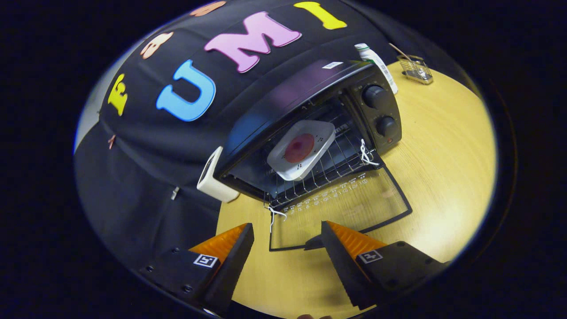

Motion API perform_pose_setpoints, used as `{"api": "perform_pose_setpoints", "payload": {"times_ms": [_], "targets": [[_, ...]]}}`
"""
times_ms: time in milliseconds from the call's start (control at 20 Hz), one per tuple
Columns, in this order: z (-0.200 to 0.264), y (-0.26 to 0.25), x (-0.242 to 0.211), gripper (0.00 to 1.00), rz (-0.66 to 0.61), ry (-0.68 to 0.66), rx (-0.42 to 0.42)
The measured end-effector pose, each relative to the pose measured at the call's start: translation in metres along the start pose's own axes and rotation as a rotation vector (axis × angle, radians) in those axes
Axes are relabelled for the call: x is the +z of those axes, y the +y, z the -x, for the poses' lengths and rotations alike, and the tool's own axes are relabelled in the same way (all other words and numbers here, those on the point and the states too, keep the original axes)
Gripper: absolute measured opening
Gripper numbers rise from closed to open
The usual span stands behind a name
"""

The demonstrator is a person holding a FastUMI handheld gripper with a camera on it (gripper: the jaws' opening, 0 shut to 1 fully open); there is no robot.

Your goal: Open the toaster oven, put the food inside, and close the toaster oven door.

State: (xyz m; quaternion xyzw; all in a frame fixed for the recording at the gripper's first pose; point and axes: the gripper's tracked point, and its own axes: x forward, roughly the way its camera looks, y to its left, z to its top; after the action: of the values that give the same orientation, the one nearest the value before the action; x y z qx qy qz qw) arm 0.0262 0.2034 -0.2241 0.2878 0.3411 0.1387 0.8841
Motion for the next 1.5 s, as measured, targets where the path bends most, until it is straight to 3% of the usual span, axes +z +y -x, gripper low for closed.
{"api": "perform_pose_setpoints", "payload": {"times_ms": [300,650,950,1500], "targets": [[0.01,-0.038,-0.039,0.99,0.23,0.09,-0.138],[-0.004,-0.092,-0.057,0.99,0.404,0.151,-0.354],[-0.021,-0.11,-0.081,0.99,0.541,0.21,-0.421],[-0.047,-0.102,-0.066,0.99,0.493,0.198,-0.434]]}}
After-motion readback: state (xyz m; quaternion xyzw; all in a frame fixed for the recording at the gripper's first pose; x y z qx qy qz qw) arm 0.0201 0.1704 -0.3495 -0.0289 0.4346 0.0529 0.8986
